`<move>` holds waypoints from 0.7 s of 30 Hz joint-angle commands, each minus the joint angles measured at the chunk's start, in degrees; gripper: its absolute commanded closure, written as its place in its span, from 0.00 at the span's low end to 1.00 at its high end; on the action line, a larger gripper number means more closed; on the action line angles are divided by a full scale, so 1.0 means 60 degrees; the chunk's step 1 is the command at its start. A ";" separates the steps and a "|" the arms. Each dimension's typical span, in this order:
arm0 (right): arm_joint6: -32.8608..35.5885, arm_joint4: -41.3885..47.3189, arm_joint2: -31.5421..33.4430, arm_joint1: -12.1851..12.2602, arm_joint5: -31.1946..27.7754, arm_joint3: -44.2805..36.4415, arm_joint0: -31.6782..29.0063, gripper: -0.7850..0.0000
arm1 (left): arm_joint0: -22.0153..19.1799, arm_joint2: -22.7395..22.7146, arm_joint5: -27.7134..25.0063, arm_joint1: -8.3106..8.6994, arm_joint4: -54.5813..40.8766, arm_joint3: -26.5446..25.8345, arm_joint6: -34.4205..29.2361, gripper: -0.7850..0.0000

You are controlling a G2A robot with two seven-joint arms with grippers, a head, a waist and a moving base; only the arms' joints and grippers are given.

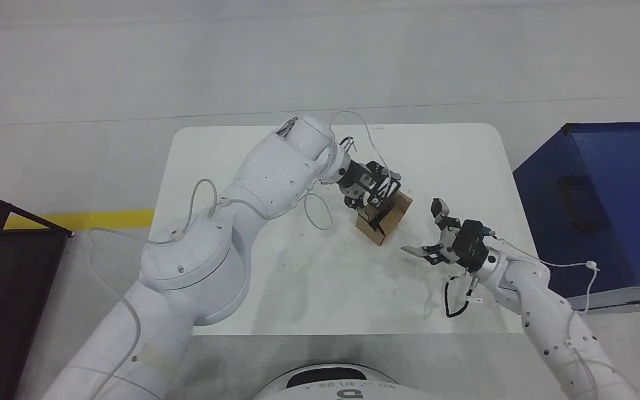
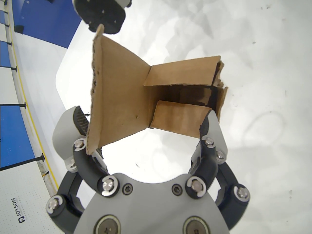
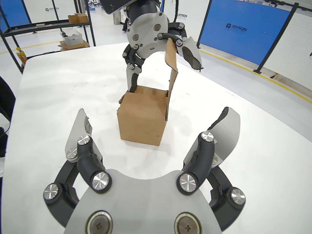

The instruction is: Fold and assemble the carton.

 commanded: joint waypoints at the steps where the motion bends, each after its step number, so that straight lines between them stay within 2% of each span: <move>1: 0.0011 0.0004 -0.0144 -0.0046 0.0165 0.0148 0.0129 0.00 | 0.0044 0.0000 0.0213 0.0016 0.0327 0.0041 0.0249 0.00; 9: -0.0059 -0.0074 -0.0374 -0.0153 0.0620 0.0527 0.0433 0.00 | 0.0045 -0.0038 0.1126 0.0080 0.0252 0.0308 0.0526 0.01; 11: -0.0073 -0.0120 -0.0389 -0.0166 0.0721 0.0556 0.0454 0.00 | 0.0060 0.0000 0.1236 0.0098 0.0372 0.0319 0.0561 0.15; 13: -0.0116 -0.0109 -0.0401 -0.0184 0.0821 0.0596 0.0472 0.00 | 0.0091 0.0000 0.1370 0.0120 0.0652 0.0262 0.0717 0.42; 16: -0.0237 -0.0005 -0.0414 -0.0213 0.0895 0.0643 0.0487 0.02 | 0.0133 0.0000 0.1650 0.0151 0.1128 0.0172 0.0971 0.66; 17: -0.0307 0.0086 -0.0404 -0.0225 0.0928 0.0662 0.0492 0.05 | 0.0141 0.0000 0.1697 0.0160 0.1184 0.0177 0.1056 0.76; 18: -0.0370 0.0213 -0.0390 -0.0240 0.0994 0.0695 0.0488 0.14 | 0.0133 0.0000 0.1737 0.0166 0.1269 0.0178 0.1052 0.84; 19: -0.0425 0.0357 -0.0377 -0.0256 0.1049 0.0711 0.0488 0.21 | 0.0141 0.0000 0.1768 0.0168 0.1316 0.0160 0.1063 1.00; 21: -0.0511 0.0674 -0.0331 -0.0292 0.1223 0.0756 0.0489 0.26 | 0.0160 0.0000 0.1815 0.0172 0.1383 0.0137 0.1114 1.00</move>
